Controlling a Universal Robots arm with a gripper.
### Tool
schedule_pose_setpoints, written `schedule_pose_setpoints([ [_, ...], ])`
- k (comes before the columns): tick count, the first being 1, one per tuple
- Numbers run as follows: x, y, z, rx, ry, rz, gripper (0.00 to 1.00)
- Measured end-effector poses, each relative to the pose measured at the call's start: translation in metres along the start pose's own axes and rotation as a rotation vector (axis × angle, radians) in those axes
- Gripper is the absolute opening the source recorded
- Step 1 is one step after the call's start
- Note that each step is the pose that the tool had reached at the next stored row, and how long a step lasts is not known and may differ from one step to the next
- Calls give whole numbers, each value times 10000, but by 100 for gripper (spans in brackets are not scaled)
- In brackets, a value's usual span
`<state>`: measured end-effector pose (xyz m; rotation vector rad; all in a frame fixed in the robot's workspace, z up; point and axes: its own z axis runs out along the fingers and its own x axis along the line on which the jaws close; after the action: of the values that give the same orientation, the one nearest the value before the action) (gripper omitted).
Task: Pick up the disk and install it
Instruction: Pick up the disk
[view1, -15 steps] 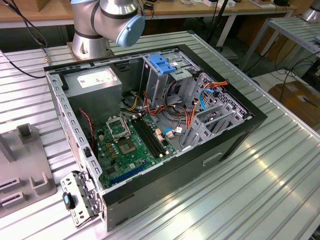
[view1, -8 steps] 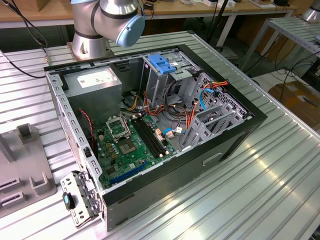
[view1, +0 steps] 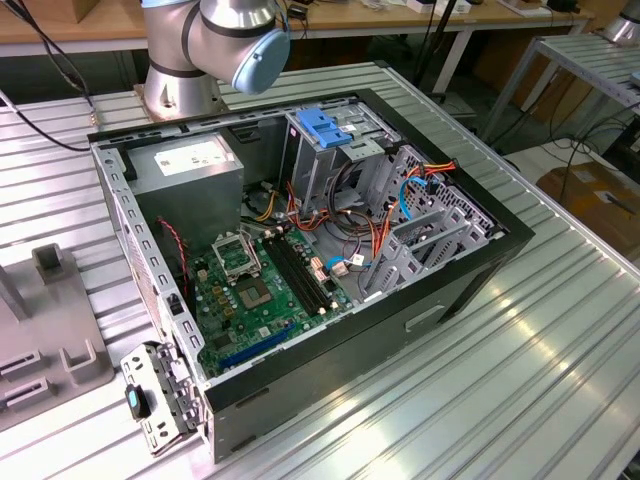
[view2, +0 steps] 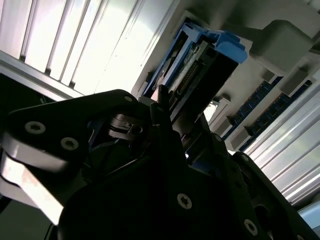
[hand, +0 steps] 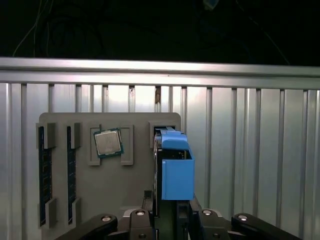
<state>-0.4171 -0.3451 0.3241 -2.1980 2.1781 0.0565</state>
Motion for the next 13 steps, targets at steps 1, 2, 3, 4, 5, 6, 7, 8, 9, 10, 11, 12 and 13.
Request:
schedule_pose_setpoints([
  [1,0,0,0,2,-1,1,35],
  [2,0,0,-1,1,-1,0,35],
  [3,0,0,-2,-1,0,0,35],
  [4,0,0,-2,0,0,0,35],
  [5,0,0,-3,0,0,0,35],
  [6,0,0,-3,0,0,0,35],
  [7,0,0,-4,-1,0,0,35],
  [8,0,0,-4,-1,0,0,35],
  [9,0,0,-5,-1,0,0,35],
  [10,-1,0,-5,0,0,0,35],
  [11,-1,0,-5,-1,0,0,35],
  [12,0,0,-6,-1,1,0,35],
  [13,-1,0,-6,-1,0,0,35],
])
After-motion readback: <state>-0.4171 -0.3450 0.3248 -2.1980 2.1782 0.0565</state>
